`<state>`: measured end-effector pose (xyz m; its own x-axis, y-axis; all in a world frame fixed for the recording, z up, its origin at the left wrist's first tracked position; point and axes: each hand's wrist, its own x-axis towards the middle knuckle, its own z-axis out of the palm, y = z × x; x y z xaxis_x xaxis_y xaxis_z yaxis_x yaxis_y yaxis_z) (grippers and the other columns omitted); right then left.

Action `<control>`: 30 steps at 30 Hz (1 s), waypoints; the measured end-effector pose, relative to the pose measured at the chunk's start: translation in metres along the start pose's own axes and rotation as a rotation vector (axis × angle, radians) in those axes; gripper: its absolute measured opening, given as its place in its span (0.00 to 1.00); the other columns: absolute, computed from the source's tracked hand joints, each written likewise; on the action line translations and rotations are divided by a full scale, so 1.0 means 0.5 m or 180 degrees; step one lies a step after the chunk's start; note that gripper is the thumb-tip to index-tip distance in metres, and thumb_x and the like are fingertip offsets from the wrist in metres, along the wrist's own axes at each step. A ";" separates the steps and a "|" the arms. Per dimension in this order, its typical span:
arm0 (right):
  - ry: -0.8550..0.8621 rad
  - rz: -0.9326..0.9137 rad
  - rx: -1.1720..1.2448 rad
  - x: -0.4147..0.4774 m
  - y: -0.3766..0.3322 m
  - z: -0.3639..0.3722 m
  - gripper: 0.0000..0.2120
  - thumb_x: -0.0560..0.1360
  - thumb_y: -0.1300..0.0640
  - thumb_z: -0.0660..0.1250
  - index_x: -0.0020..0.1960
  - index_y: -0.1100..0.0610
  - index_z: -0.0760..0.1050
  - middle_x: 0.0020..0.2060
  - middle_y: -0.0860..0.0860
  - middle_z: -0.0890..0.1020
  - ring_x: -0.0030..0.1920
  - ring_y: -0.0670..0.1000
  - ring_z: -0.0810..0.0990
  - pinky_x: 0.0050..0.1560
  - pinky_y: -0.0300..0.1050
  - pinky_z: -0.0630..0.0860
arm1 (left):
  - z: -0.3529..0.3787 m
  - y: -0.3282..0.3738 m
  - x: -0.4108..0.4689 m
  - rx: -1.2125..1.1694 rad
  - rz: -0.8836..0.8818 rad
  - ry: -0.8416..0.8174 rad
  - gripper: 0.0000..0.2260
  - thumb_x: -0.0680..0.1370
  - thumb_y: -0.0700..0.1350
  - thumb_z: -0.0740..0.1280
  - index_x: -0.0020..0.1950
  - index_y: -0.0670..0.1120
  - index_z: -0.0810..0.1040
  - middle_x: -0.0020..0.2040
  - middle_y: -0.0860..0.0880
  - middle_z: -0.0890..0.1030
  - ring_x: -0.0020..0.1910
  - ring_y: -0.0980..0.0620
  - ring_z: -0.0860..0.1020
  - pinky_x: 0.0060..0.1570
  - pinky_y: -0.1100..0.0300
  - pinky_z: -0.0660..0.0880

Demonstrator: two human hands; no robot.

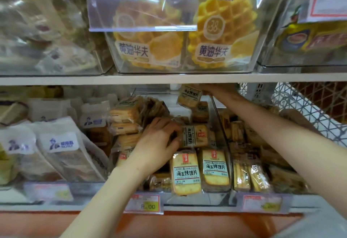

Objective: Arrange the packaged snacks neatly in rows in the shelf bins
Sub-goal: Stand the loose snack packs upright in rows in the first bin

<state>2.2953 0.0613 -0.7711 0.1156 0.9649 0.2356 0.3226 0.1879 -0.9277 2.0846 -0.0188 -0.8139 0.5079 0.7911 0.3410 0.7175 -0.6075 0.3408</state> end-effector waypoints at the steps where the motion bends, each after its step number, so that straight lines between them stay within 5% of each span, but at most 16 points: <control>1: 0.0122 0.0034 0.0047 -0.016 -0.007 -0.014 0.08 0.71 0.54 0.72 0.47 0.55 0.76 0.39 0.47 0.80 0.42 0.44 0.82 0.43 0.39 0.78 | -0.001 0.003 -0.001 -0.0019 -0.0010 0.0027 0.14 0.78 0.48 0.61 0.62 0.48 0.75 0.64 0.52 0.73 0.65 0.52 0.64 0.61 0.62 0.60; 4: 0.0260 0.0021 0.0143 -0.080 -0.027 -0.051 0.10 0.72 0.57 0.72 0.50 0.59 0.75 0.37 0.50 0.79 0.30 0.36 0.78 0.30 0.29 0.72 | -0.009 0.011 -0.008 -0.0112 0.0024 0.0098 0.18 0.75 0.53 0.58 0.60 0.47 0.77 0.62 0.51 0.74 0.65 0.52 0.65 0.59 0.65 0.59; 7: 0.0137 0.0042 0.0165 -0.145 -0.029 -0.076 0.09 0.72 0.56 0.71 0.51 0.55 0.77 0.42 0.48 0.80 0.40 0.42 0.79 0.33 0.29 0.72 | -0.022 0.013 -0.014 -0.0314 -0.0024 0.0099 0.17 0.74 0.51 0.60 0.58 0.47 0.78 0.60 0.51 0.76 0.63 0.53 0.66 0.60 0.63 0.61; 10: 0.0163 0.0062 -0.0142 -0.184 -0.019 -0.084 0.09 0.71 0.55 0.72 0.51 0.53 0.77 0.39 0.49 0.80 0.39 0.45 0.78 0.30 0.25 0.70 | -0.033 0.020 -0.010 -0.0549 -0.0206 0.0157 0.11 0.77 0.42 0.65 0.58 0.48 0.78 0.57 0.54 0.75 0.60 0.56 0.69 0.59 0.60 0.67; 14: 0.0181 0.0099 -0.0366 -0.210 -0.004 -0.092 0.09 0.71 0.52 0.71 0.50 0.52 0.77 0.41 0.48 0.80 0.40 0.42 0.77 0.31 0.25 0.68 | -0.039 0.028 0.039 -0.0573 -0.0449 -0.0083 0.10 0.78 0.42 0.63 0.59 0.46 0.77 0.56 0.51 0.76 0.56 0.54 0.73 0.54 0.62 0.70; 22: 0.0035 0.0121 -0.0446 -0.215 0.024 -0.104 0.06 0.74 0.50 0.68 0.50 0.48 0.76 0.44 0.38 0.76 0.44 0.35 0.73 0.40 0.28 0.67 | 0.007 -0.029 0.224 0.0359 -0.0602 -0.1633 0.19 0.78 0.32 0.55 0.62 0.49 0.75 0.70 0.48 0.68 0.70 0.49 0.64 0.68 0.55 0.62; 27: 0.0050 0.0191 -0.0122 -0.204 0.038 -0.116 0.04 0.74 0.52 0.67 0.48 0.47 0.76 0.46 0.44 0.79 0.47 0.43 0.77 0.41 0.30 0.72 | 0.019 -0.040 0.256 0.0787 -0.0674 -0.2240 0.17 0.79 0.37 0.58 0.65 0.50 0.74 0.69 0.48 0.70 0.65 0.49 0.70 0.60 0.57 0.68; 30: 0.0122 0.0212 -0.0088 -0.196 0.049 -0.121 0.03 0.74 0.52 0.67 0.48 0.48 0.77 0.45 0.44 0.80 0.48 0.45 0.79 0.46 0.37 0.74 | 0.024 -0.061 0.263 0.1012 -0.0652 -0.2452 0.16 0.79 0.42 0.60 0.66 0.52 0.73 0.70 0.47 0.68 0.67 0.47 0.67 0.66 0.52 0.65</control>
<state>2.3486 -0.0396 -0.7995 0.1735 0.9673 0.1850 0.3387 0.1178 -0.9335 2.1350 0.1045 -0.7901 0.4532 0.7810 -0.4298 0.8715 -0.4894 0.0297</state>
